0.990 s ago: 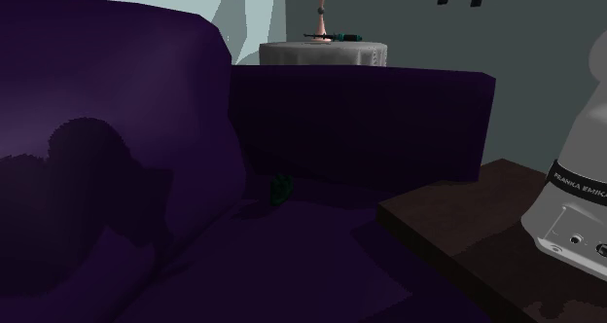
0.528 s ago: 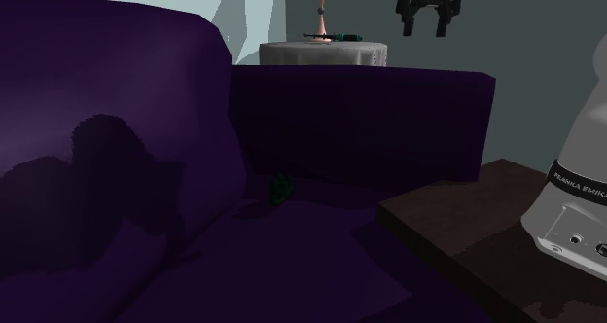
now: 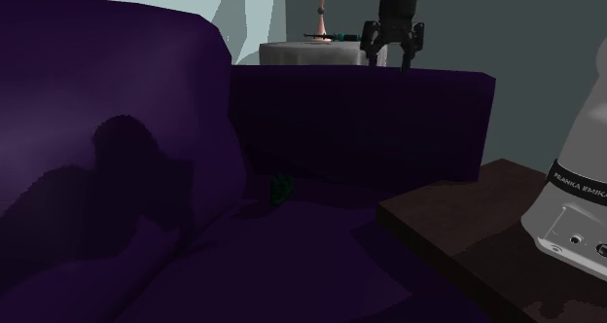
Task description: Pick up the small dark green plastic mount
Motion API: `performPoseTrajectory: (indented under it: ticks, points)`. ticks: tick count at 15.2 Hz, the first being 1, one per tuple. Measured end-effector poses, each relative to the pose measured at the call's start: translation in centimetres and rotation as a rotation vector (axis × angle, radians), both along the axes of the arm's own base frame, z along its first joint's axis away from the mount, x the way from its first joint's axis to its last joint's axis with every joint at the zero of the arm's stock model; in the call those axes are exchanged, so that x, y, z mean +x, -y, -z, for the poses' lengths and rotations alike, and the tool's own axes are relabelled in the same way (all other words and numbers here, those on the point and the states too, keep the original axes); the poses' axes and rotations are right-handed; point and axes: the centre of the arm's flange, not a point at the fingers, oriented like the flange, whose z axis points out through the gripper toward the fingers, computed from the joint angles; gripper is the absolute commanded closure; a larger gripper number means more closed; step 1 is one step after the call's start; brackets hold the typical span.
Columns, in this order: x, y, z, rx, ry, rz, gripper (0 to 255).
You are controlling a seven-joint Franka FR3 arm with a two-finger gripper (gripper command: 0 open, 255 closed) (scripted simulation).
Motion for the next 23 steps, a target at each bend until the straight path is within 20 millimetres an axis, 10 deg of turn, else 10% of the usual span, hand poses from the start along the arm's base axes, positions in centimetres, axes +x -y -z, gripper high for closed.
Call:
performPoseTrajectory:
  ticks: [23]
  points:
    - [7.2, -21.1, 20.8, -0.012, 0.013, -0.061, 0]
